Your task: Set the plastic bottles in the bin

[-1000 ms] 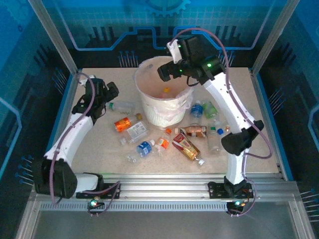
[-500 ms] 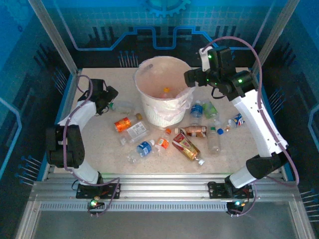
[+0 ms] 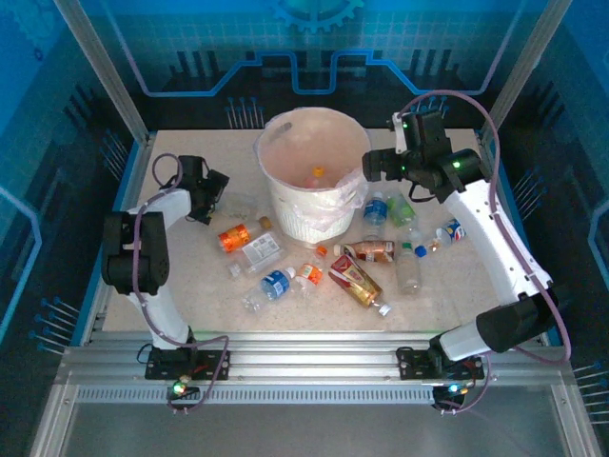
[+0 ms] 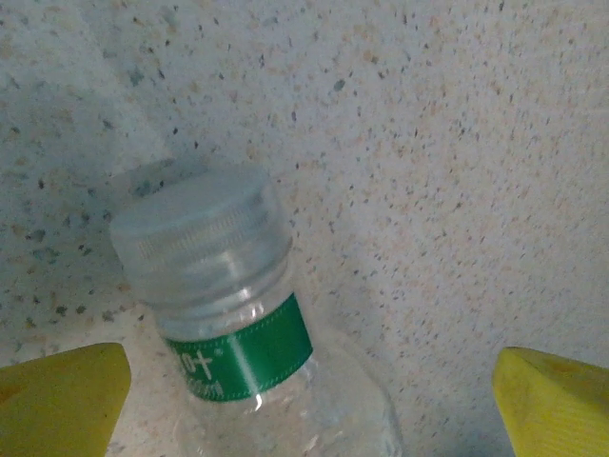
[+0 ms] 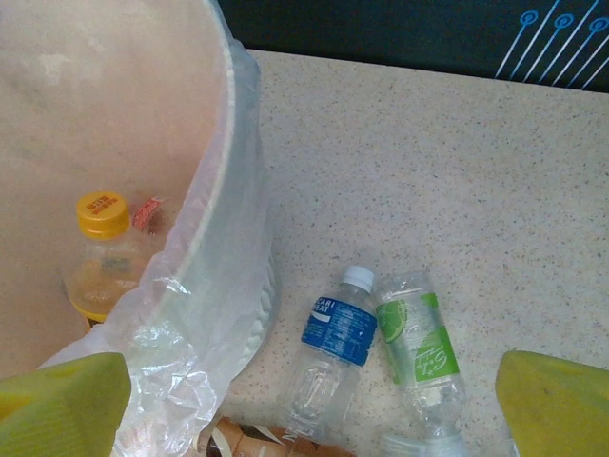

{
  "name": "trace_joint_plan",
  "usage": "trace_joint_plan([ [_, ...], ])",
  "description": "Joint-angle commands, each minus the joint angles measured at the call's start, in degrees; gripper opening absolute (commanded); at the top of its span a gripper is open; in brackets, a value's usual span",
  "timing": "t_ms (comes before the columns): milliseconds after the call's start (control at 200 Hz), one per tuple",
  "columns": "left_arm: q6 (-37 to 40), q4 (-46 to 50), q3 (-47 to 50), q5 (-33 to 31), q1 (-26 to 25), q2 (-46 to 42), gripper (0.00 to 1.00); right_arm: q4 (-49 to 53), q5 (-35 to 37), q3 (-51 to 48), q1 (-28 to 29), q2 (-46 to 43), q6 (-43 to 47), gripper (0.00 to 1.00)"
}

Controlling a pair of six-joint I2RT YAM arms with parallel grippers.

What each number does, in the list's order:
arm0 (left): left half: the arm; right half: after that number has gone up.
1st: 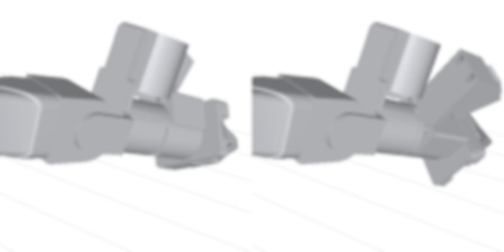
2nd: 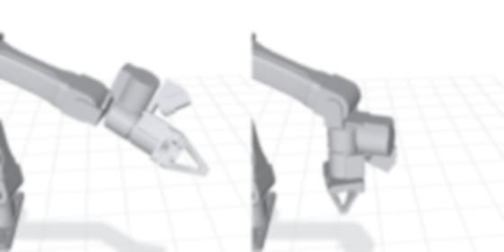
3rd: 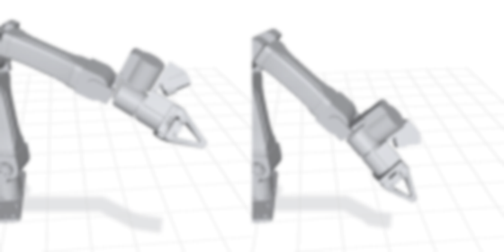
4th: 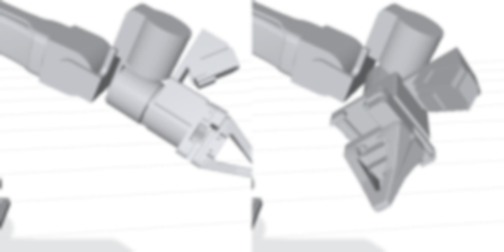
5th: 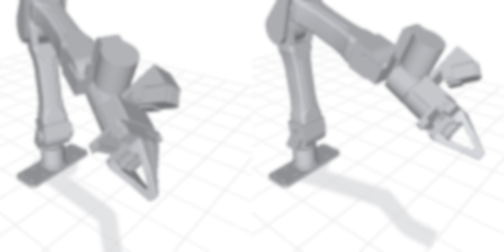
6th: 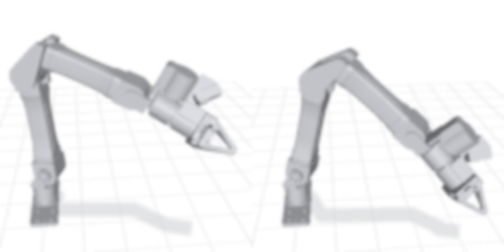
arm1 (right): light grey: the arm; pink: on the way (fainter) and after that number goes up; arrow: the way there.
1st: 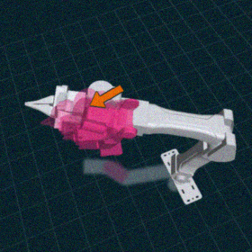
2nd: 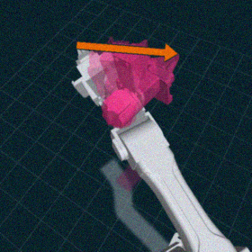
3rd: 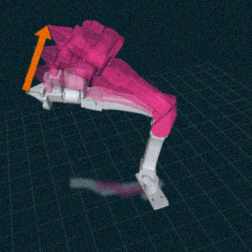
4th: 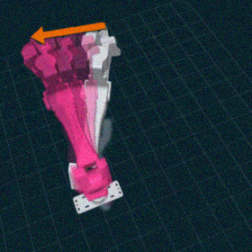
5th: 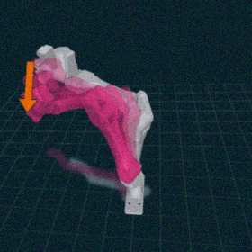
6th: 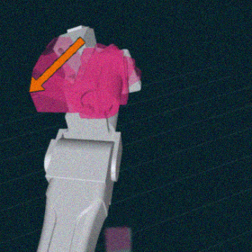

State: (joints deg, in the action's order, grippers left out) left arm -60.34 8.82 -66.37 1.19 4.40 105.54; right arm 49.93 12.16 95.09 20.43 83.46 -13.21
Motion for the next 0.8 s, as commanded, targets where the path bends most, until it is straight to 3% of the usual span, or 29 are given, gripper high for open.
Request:
trace_joint_plan([
  [0,-3.98,-4.17,-0.08,1.93,1.68,1.18,0.99,-1.92,-1.62,-1.21,-0.80,-1.46,-1.63,1.00],
  [375,-8.90,-6.01,-1.88,2.69,2.98,7.03,0.89,-2.25,-2.21,-2.40,-1.18,-0.74,-2.48,1.00],
  [610,-7.89,-3.24,-5.10,1.21,2.91,9.49,0.78,-2.45,-1.91,-3.41,-1.27,-1.19,-3.05,1.00],
  [795,-8.10,-3.89,-6.18,1.81,2.98,10.72,0.62,-3.07,-1.79,-3.88,-1.33,-1.46,-3.54,1.00],
])
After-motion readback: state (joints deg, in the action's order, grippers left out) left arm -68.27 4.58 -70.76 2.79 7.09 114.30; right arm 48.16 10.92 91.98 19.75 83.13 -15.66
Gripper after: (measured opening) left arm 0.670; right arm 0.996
